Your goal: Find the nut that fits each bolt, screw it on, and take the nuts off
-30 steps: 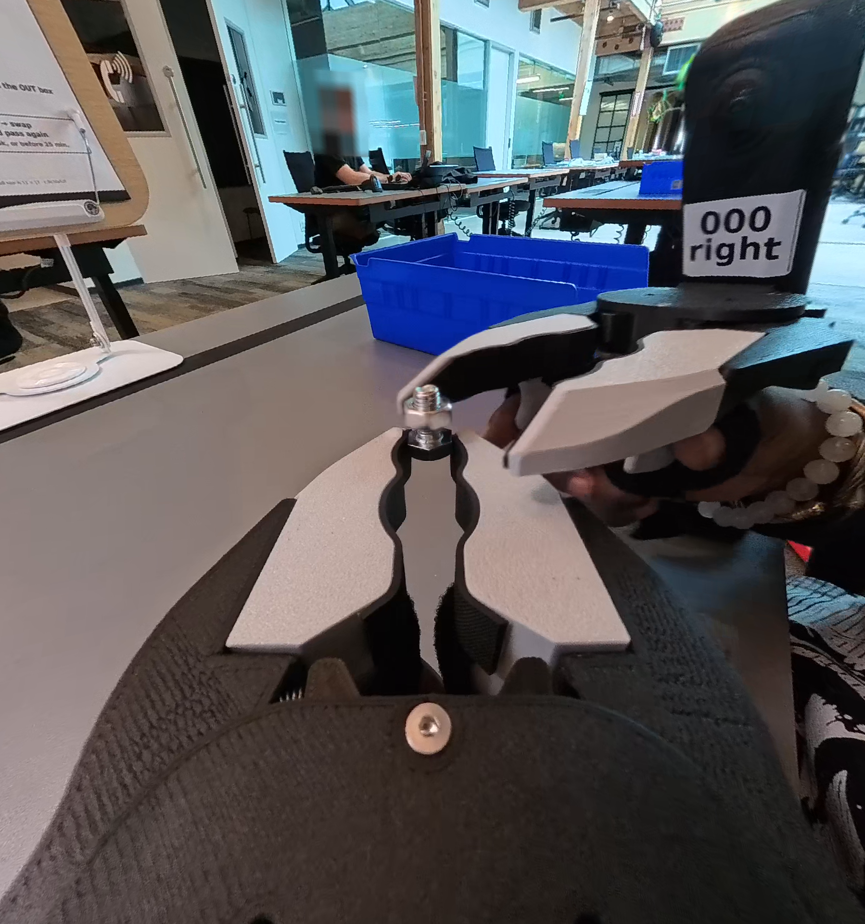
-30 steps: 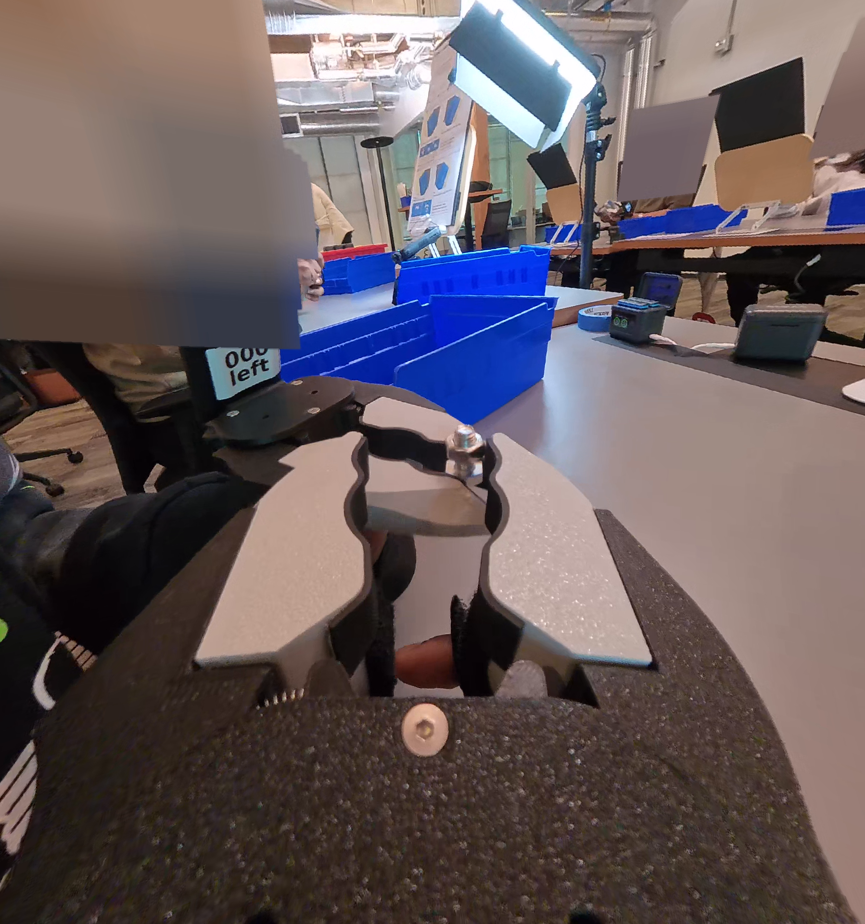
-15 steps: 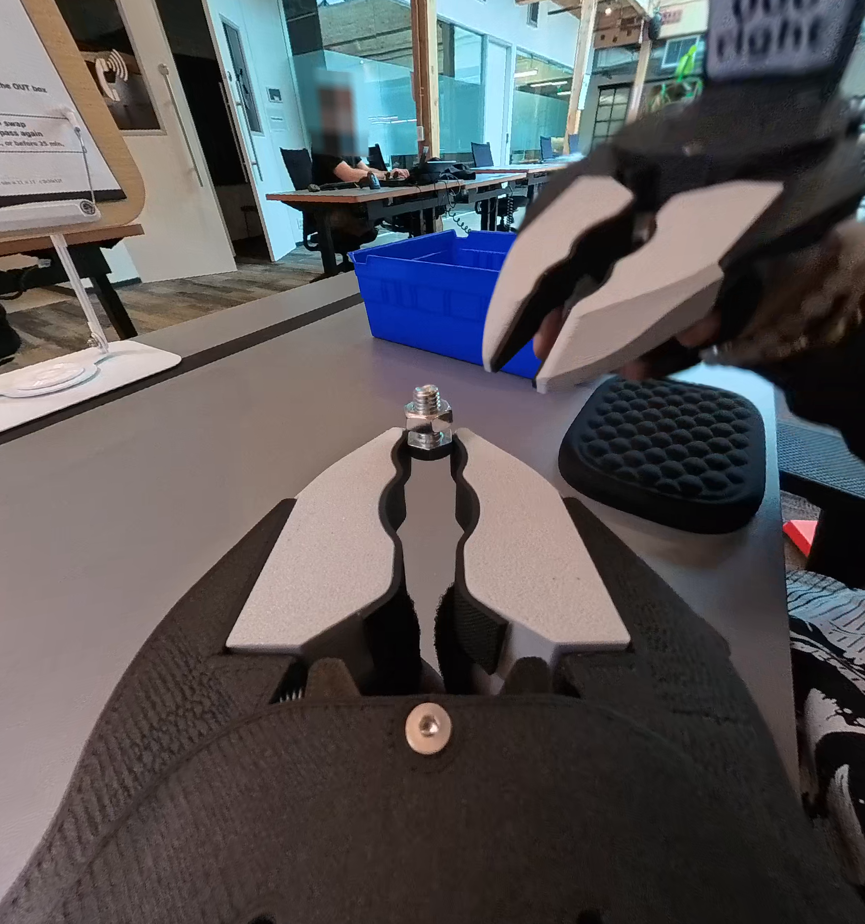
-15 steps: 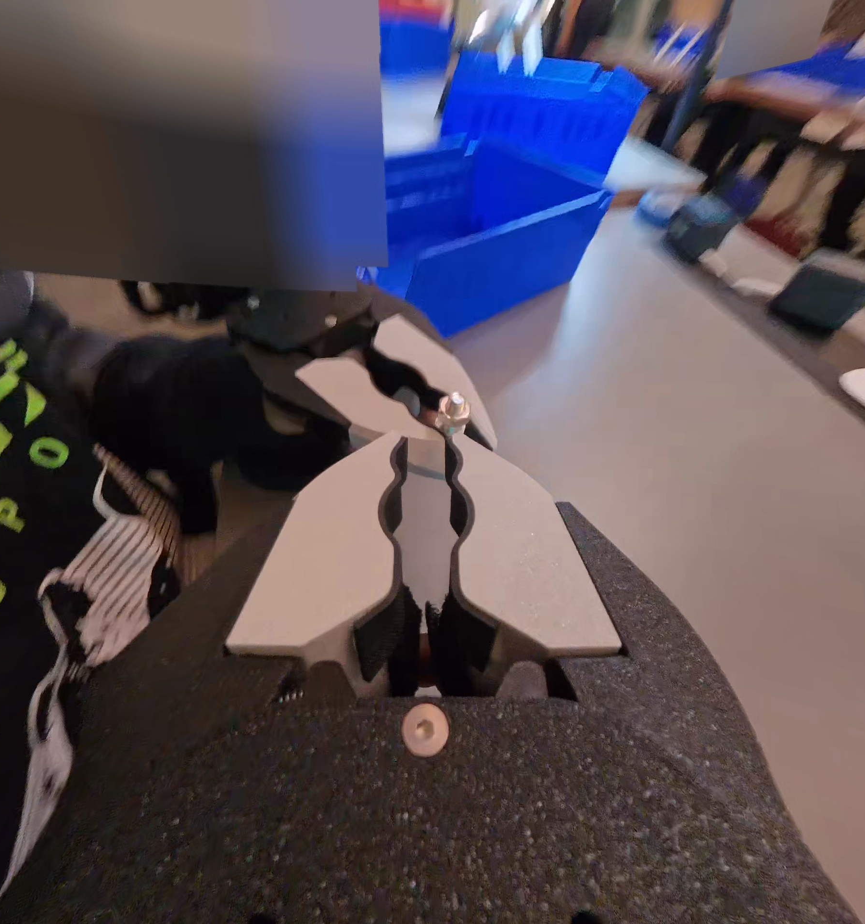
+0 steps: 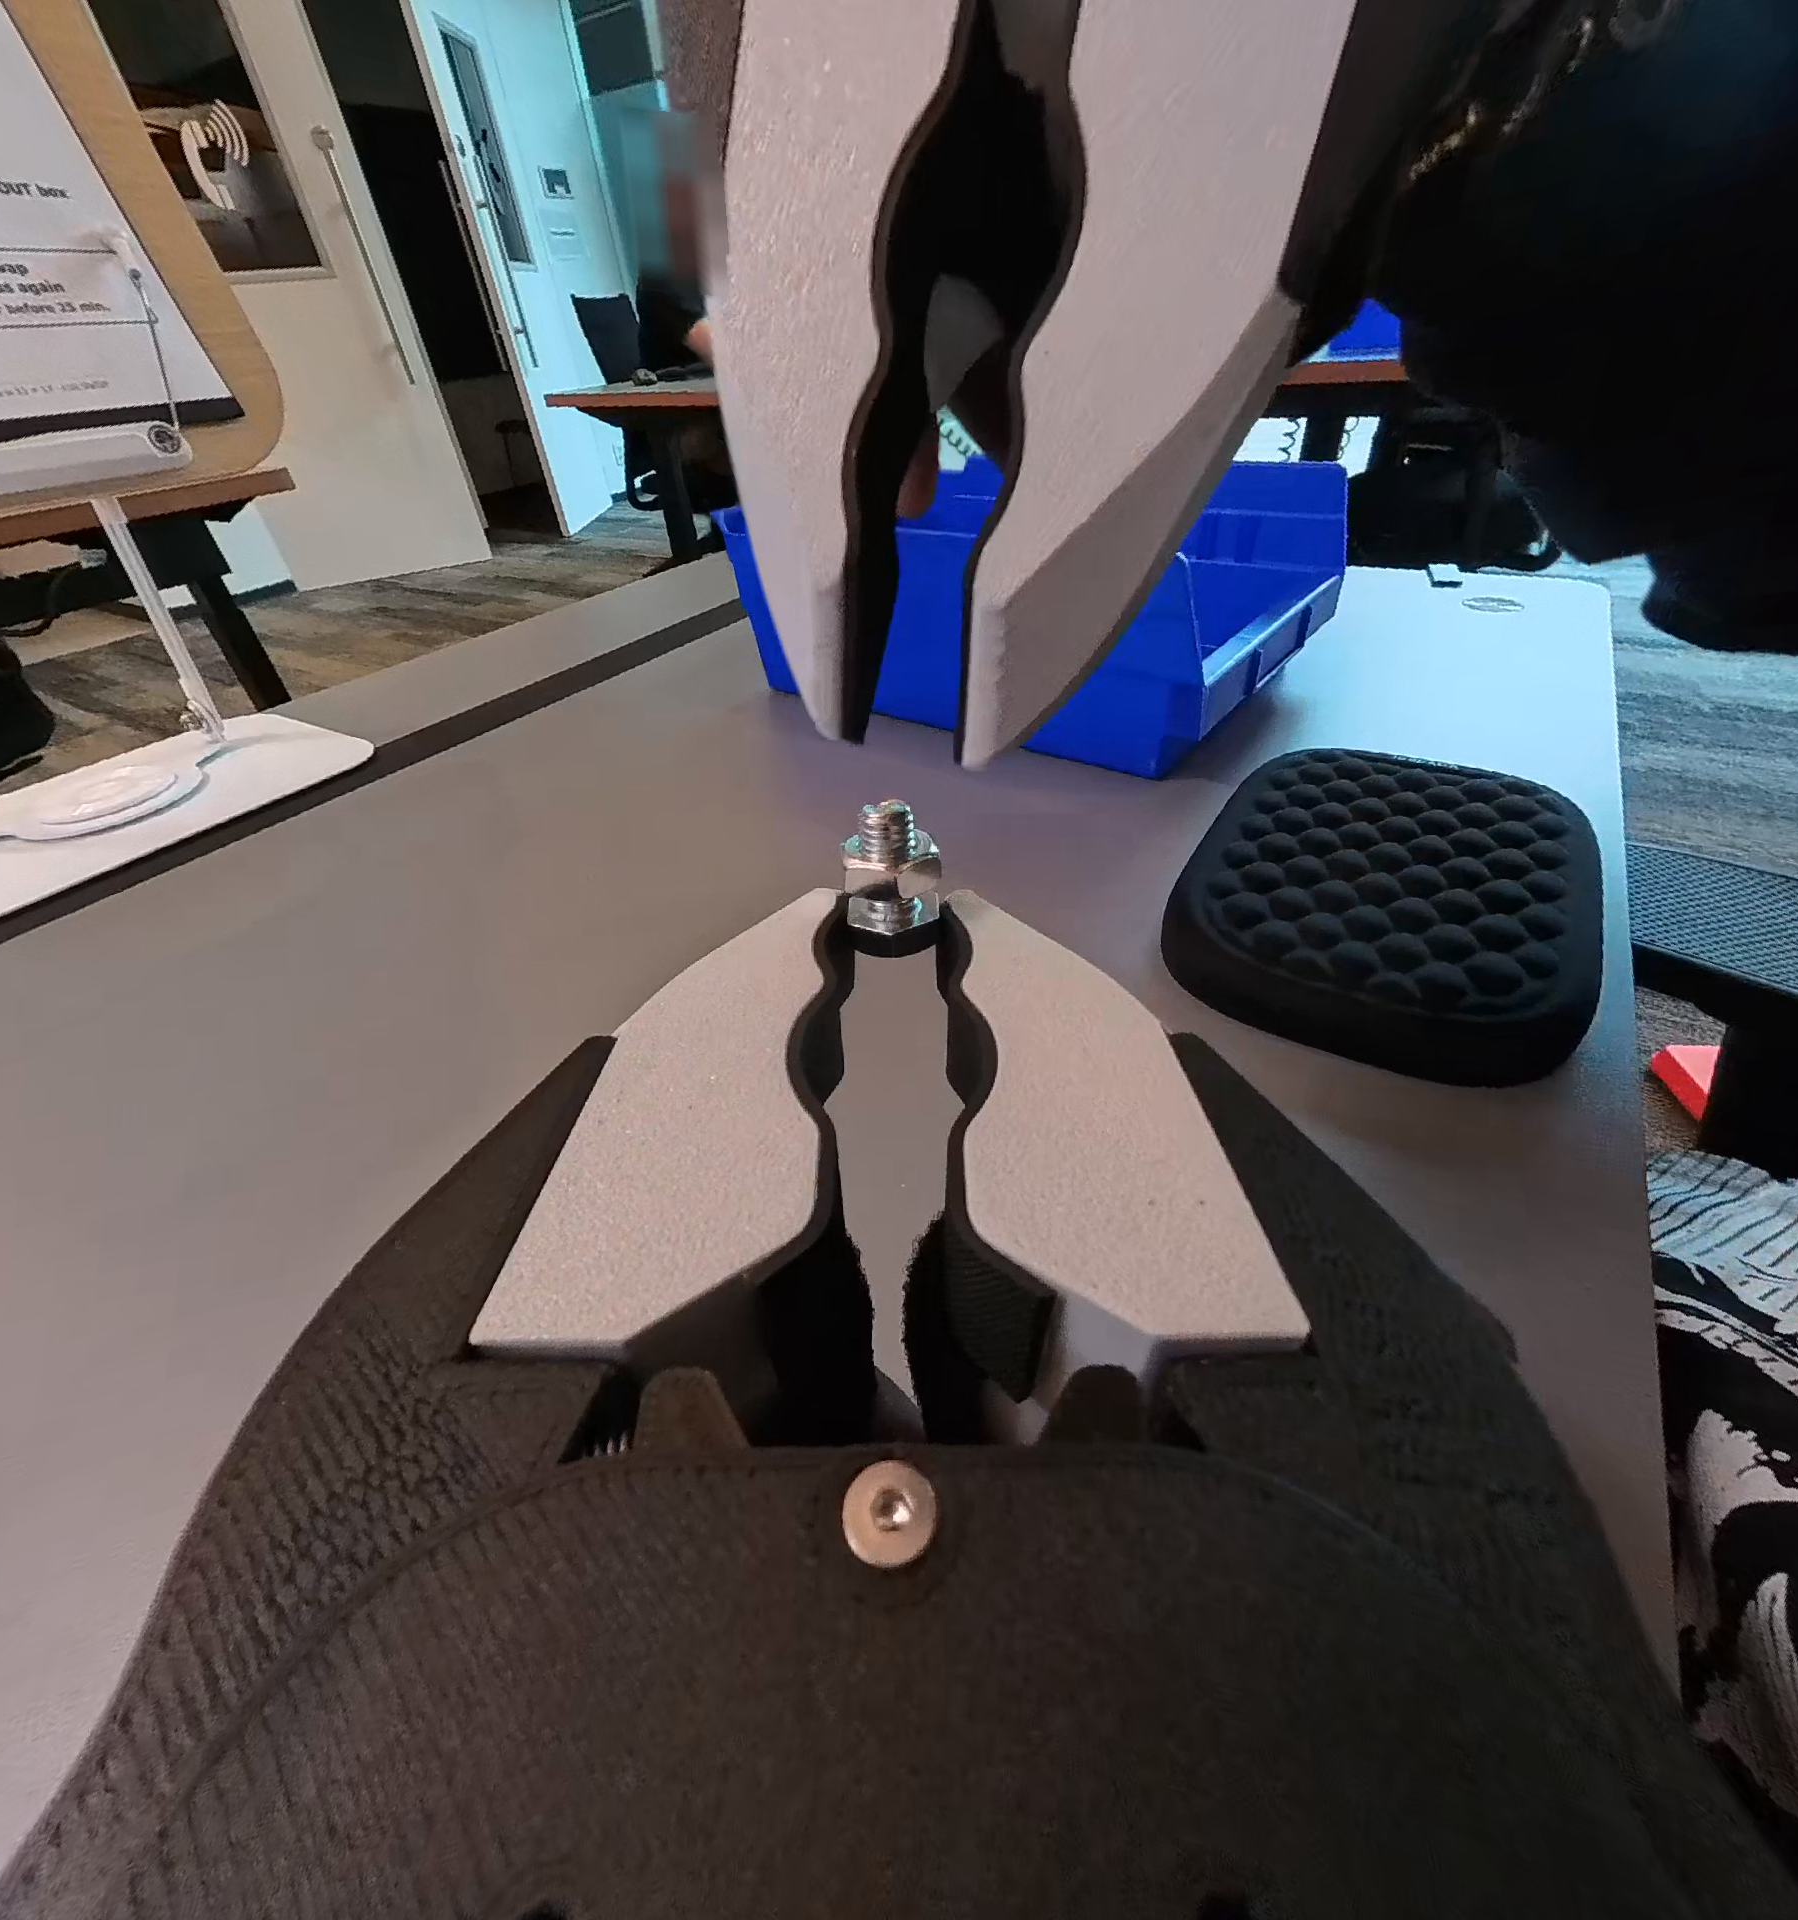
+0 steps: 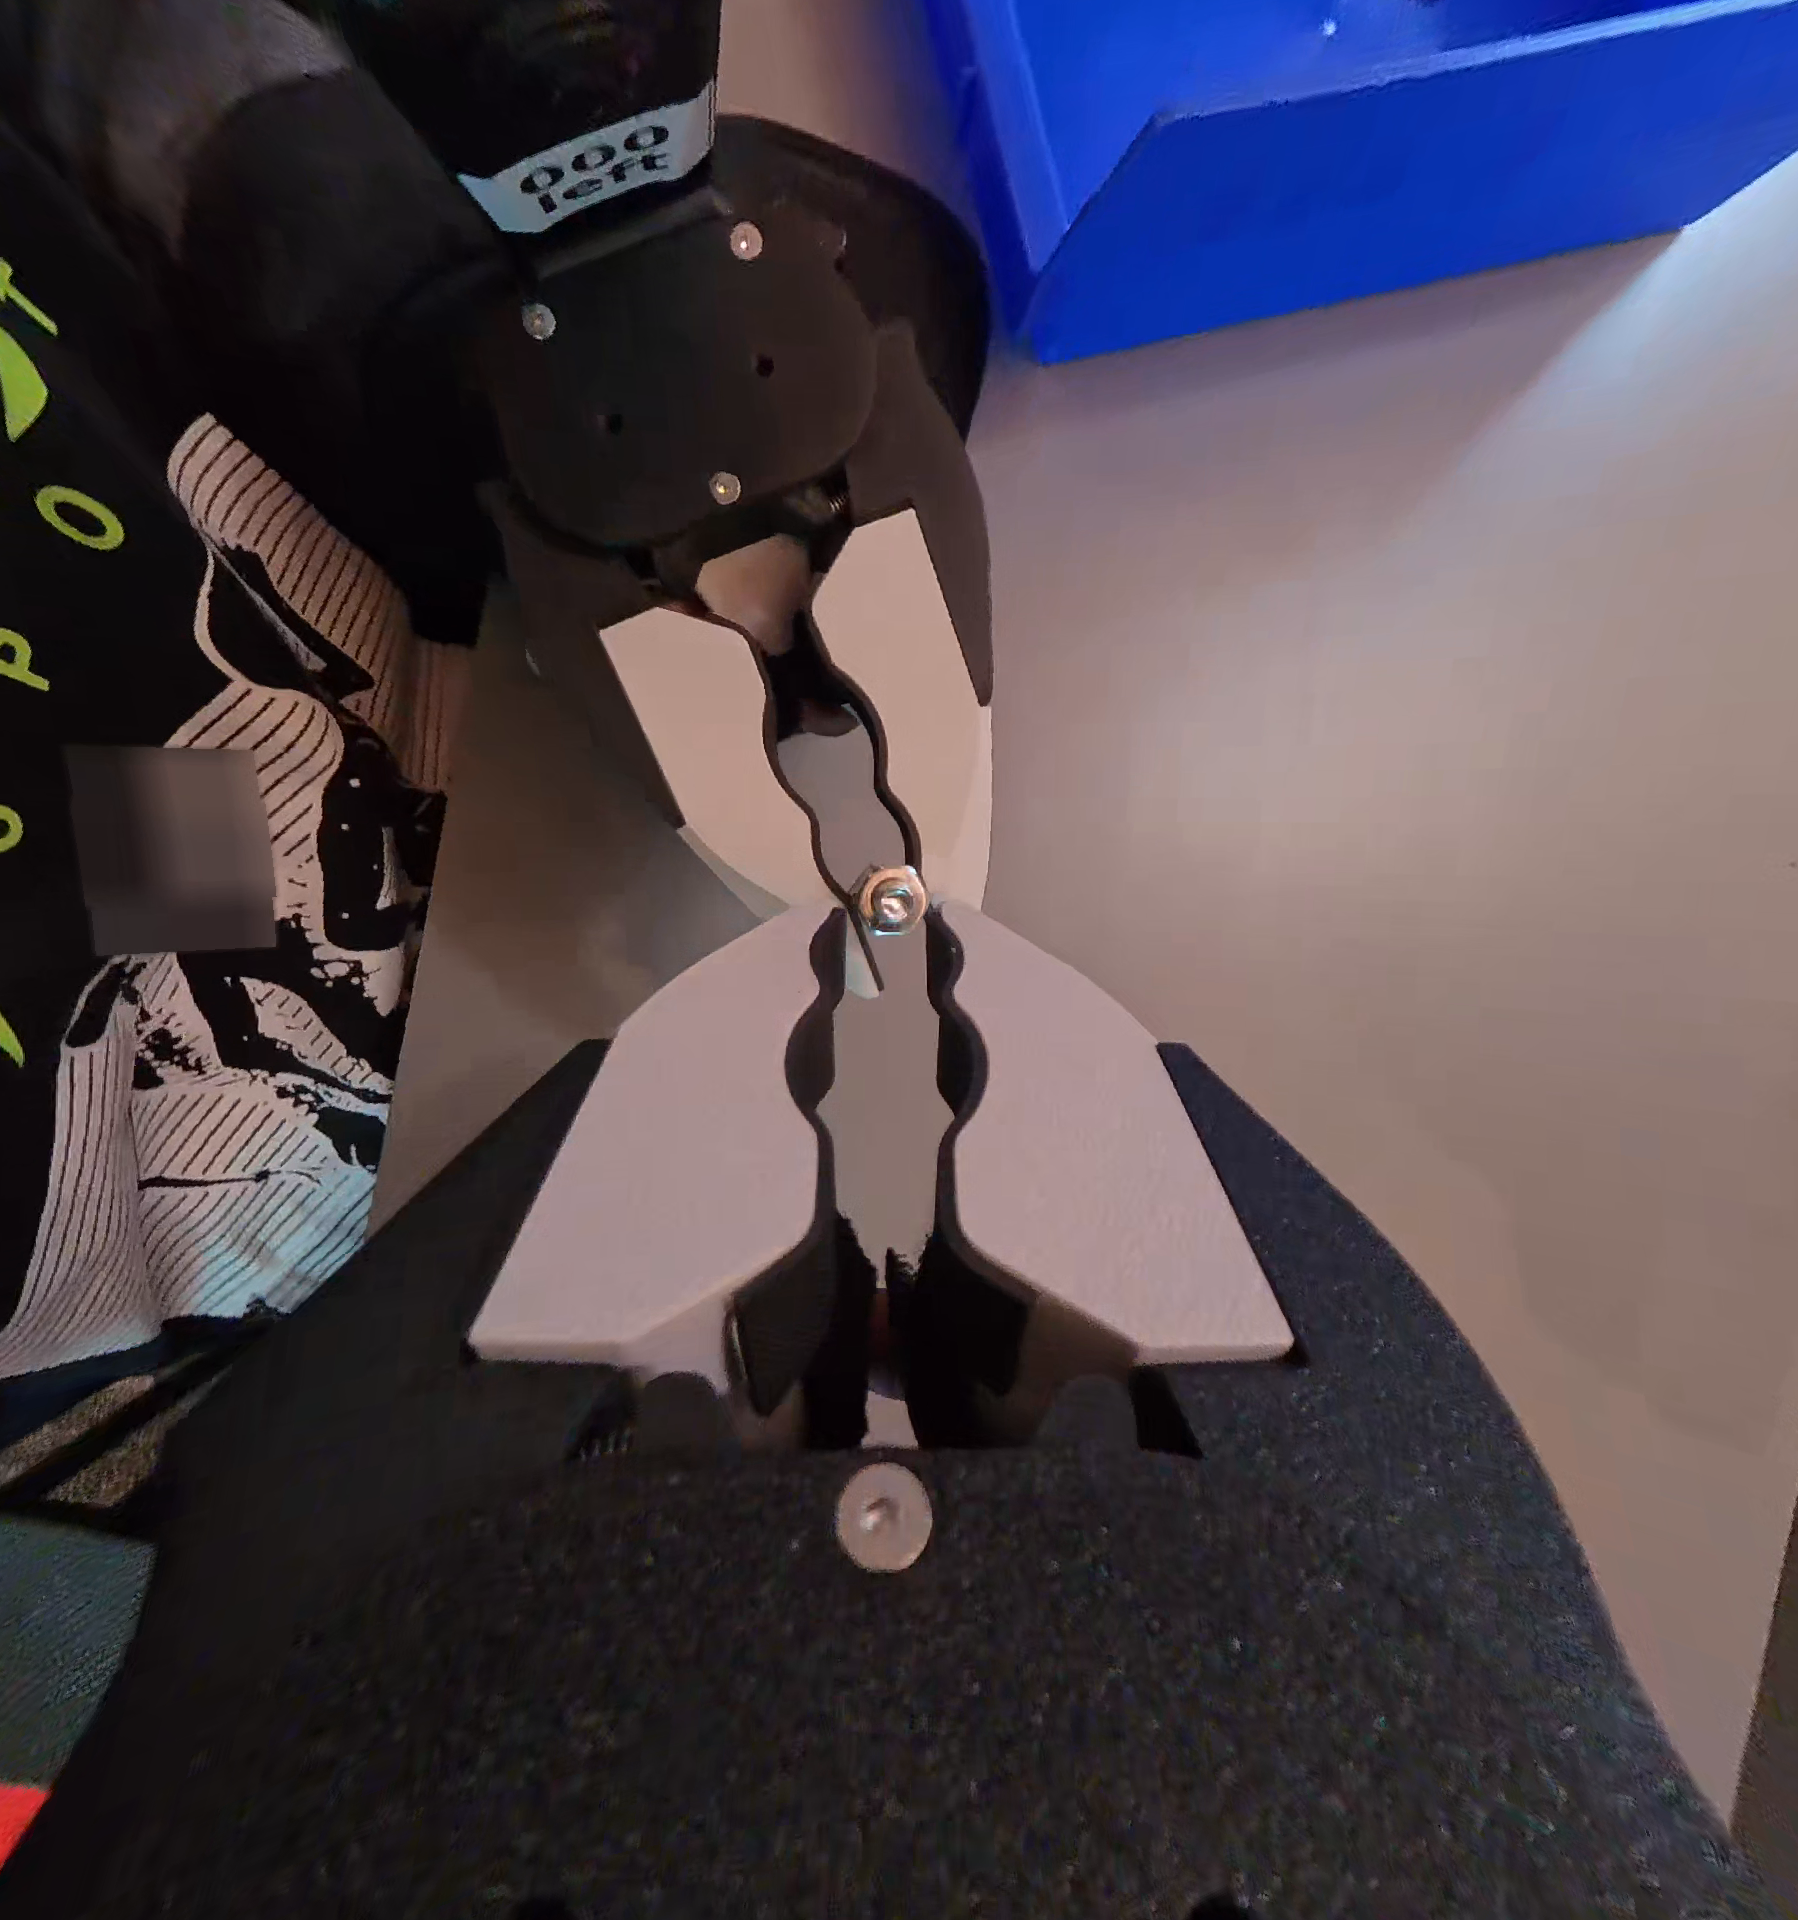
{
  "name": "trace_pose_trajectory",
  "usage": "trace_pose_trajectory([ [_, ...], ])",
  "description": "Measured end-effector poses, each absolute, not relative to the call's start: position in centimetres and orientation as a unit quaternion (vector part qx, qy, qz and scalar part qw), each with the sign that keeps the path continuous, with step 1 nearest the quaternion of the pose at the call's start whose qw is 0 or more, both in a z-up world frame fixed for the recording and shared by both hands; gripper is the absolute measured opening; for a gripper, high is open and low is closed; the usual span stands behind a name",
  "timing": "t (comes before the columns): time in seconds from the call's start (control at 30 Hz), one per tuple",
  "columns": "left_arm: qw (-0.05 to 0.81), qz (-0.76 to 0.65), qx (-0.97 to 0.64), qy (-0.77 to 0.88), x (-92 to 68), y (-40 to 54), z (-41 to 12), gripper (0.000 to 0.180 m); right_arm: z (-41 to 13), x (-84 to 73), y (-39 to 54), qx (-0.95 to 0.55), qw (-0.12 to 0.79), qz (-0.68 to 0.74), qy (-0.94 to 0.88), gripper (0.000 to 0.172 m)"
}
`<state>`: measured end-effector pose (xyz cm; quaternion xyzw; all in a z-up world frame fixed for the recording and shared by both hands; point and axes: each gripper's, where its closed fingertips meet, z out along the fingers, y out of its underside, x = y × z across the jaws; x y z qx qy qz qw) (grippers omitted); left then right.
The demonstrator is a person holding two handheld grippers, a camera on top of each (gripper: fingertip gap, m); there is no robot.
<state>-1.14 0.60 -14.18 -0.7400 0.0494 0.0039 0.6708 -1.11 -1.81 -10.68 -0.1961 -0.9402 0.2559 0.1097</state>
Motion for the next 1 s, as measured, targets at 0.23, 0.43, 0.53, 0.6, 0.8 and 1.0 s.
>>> trace_pose_trajectory([
  [0.23,0.670,0.005,-0.740,0.051,-1.1,0.6,-14.2,0.015,-11.6,-1.4,-2.0,-0.184,0.099,0.242,-0.947,0.011],
  [0.43,0.668,0.007,-0.742,0.053,-1.1,0.7,-14.3,0.015,-11.9,-1.4,-2.0,-0.180,0.102,0.243,-0.948,0.008],
  [0.53,0.671,0.007,-0.739,0.055,-1.0,0.6,-14.2,0.015,-11.8,-1.4,-2.1,-0.178,0.105,0.251,-0.946,0.008],
  [0.6,0.677,0.006,-0.734,0.055,-1.0,0.6,-13.9,0.015,-11.6,-1.3,-2.0,-0.181,0.106,0.261,-0.942,0.008],
  [0.8,0.685,-0.005,-0.728,0.035,-1.5,0.4,-13.7,0.031,-9.8,-1.9,3.3,-0.241,0.172,0.234,-0.926,0.008],
  [1.0,0.691,-0.009,-0.722,0.021,-1.9,0.3,-13.5,0.047,-7.3,-0.4,17.1,-0.428,0.246,0.143,-0.858,0.008],
])
